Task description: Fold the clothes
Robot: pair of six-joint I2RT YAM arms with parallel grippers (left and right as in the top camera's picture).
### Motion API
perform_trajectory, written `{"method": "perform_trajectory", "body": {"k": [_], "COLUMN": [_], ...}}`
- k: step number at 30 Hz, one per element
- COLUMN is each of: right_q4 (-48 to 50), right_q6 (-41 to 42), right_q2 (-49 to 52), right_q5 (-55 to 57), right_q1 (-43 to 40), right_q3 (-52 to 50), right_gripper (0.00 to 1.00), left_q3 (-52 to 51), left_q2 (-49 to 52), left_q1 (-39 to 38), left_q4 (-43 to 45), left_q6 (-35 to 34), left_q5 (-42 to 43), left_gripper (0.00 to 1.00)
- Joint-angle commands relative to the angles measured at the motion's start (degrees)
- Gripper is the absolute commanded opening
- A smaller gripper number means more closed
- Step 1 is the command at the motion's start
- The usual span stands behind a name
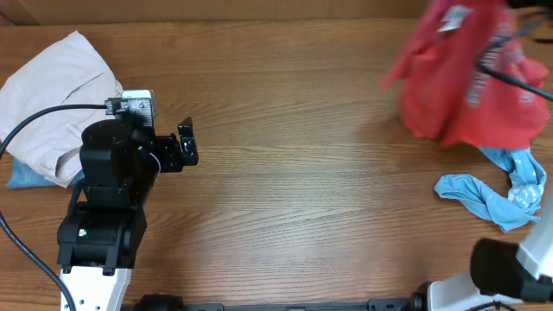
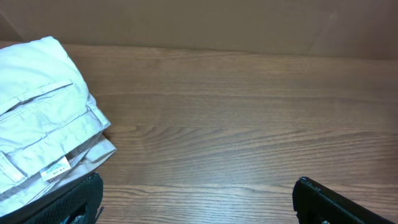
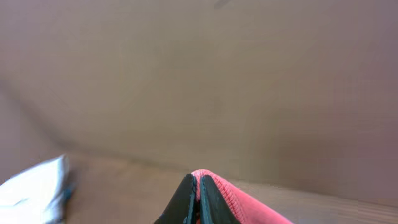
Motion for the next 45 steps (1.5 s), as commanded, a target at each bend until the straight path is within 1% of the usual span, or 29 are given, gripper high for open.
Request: {"method": "perform_trajectory", "body": {"k": [1,6,9,14,20,27,28,29,31,33,34,35,36,39,43,45], "right_q4": [-0.2,-1.1,-0.3,1.8,8.8,18.8,19.9,20.7,21.5,21.1,20.3,18.8,16.9,9.7,-1.5,-6.8], "right_q6": [-2.9,-2.9,-2.9,-5.7,-5.6,-5.6,-5.6,-5.6,-5.3,-3.2,-1.6,0.2,1.2,4.1,9.5,11.1], "right_q2": [2.6,8.4,12.3,17.9,22.4,24.2,24.2,24.2,24.2,24.1,24.1,23.9,23.7,22.9,22.2,22.2], "right_q5": [-1.4,-1.3,-1.4,-1.1,1.3,5.2,7.3,10.7,17.5,27.7,32.1,35.9,37.7,37.9,37.6,36.9], "right_q1": [7.2,16.1,20.0,25.6,30.7,32.4,32.4,32.2,31.7,30.4,29.6,28.5,27.3,23.9,20.0,18.3], "right_q3": [1.5,1.2,1.2,1.2,1.2,1.2,1.2,1.2,1.3,1.5,1.7,1.8,1.8,1.8,1.8,1.8], "right_gripper": [0.04,0.04,0.04,0.04,0.04,0.04,0.10,0.22,0.22,0.24,0.54,0.63,0.64,0.64,0.66,0.70], "left_q3": [1.6,1.6,1.6,1.6,1.6,1.6,1.6,1.6,1.6,1.6,1.6,1.6,1.6,1.6,1.6,1.6], "left_q2": [0.0,0.5,1.4,3.0,4.8,6.4,6.8,7.3,8.2,9.4,10.1,10.7,11.4,13.9,17.8,20.1], "left_q1": [0.5,0.5,0.5,0.5,0.5,0.5,0.5,0.5,0.5,0.4,0.2,0.0,-0.4,-2.1,-5.1,-6.7], "left_q4": [0.4,0.9,1.2,1.5,2.8,5.9,6.3,6.7,7.1,7.4,7.5,7.5,7.5,8.0,9.5,10.2], "left_q6": [-0.7,-0.7,-0.8,-0.7,-0.7,-0.7,-0.7,-0.7,-0.7,-0.7,-0.7,-0.7,-0.7,-0.6,-0.5,-0.7], "left_q5": [0.5,0.5,0.5,0.5,0.5,0.9,0.9,0.9,1.6,3.3,4.0,4.2,4.1,4.1,4.1,4.3], "left_gripper": [1.00,1.00,1.00,1.00,1.00,1.00,1.00,1.00,1.00,1.00,1.00,1.00,1.00,1.00,1.00,1.00]}}
